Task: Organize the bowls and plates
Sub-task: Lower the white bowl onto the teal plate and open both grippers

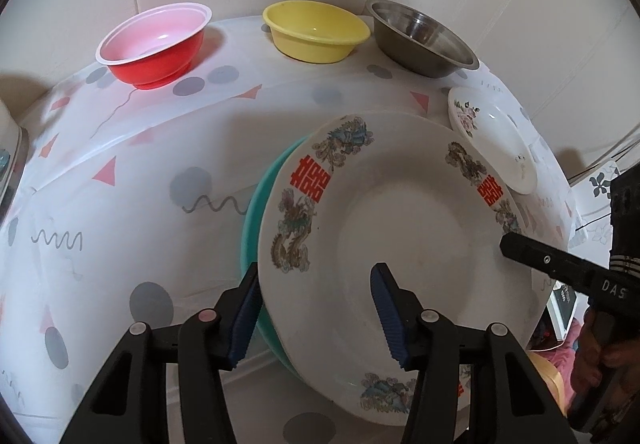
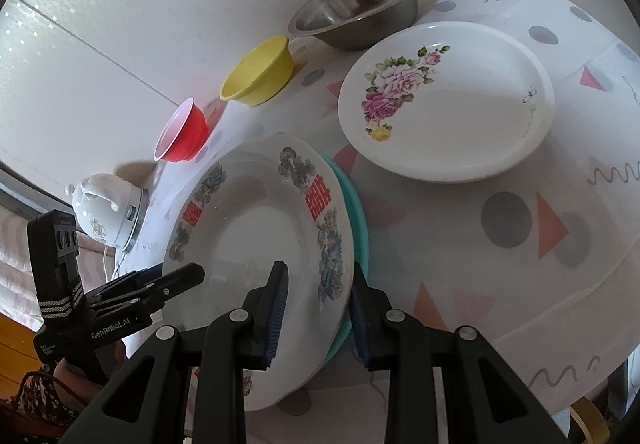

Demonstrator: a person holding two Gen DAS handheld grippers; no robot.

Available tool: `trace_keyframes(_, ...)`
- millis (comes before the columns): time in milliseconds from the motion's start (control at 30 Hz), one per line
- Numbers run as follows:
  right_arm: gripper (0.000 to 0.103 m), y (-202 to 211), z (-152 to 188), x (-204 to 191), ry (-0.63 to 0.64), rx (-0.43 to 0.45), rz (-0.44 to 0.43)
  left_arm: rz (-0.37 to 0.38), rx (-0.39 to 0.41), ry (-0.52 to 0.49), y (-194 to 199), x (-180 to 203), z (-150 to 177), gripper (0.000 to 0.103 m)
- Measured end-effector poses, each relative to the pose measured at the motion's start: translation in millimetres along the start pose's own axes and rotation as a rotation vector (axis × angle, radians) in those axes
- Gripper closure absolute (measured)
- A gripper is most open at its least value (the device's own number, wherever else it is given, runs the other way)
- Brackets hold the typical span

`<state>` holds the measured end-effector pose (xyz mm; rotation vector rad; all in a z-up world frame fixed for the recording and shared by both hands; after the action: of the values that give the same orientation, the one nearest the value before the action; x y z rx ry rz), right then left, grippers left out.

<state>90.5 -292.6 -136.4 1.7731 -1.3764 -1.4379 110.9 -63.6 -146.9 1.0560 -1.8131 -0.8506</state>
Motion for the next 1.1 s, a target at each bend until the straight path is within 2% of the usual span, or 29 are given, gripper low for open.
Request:
trace_keyframes(267,0.072,11.0,1.9,1.9,-0.007,0.024,0.009,-0.027,0.013,0.006,6.9,-5.8,-0.4,0.049)
trace_keyframes(367,0.075,11.9,2.9,0.8,0.003,0.032,0.033,-0.039,0.015,0.016,7.8,-9.4,-0.1,0.055)
trace_keyframes(500,0.085,10.0,1.0,4.2,-0.012,0.029,0.034,-0.054,0.017,0.018,9.0,-12.0,0.0,0.064)
trace_keyframes(567,0.085,8.5,-0.3,4.1,-0.01,0.027,0.034,-0.06,0.016,0.017,9.1,-12.6,-0.2,0.066)
trace_keyframes(1100,0.081,1.2,-5.8,-0.5,-0.009,0.018,0.059,-0.068,-0.006,0.019,9.1,-10.7,0.9,0.066)
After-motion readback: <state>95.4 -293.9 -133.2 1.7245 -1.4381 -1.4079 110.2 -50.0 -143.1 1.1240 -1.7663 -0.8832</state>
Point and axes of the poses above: each gripper's, at about its wrist camera, not at the fingertips, and y roughly against the way its jaws point, x to its right, z to its underside, the point moved 4 cm from there along -y, roughly the way its jaws point, and after that the axes turned 7 degrees about z, right-handed, at the moved point
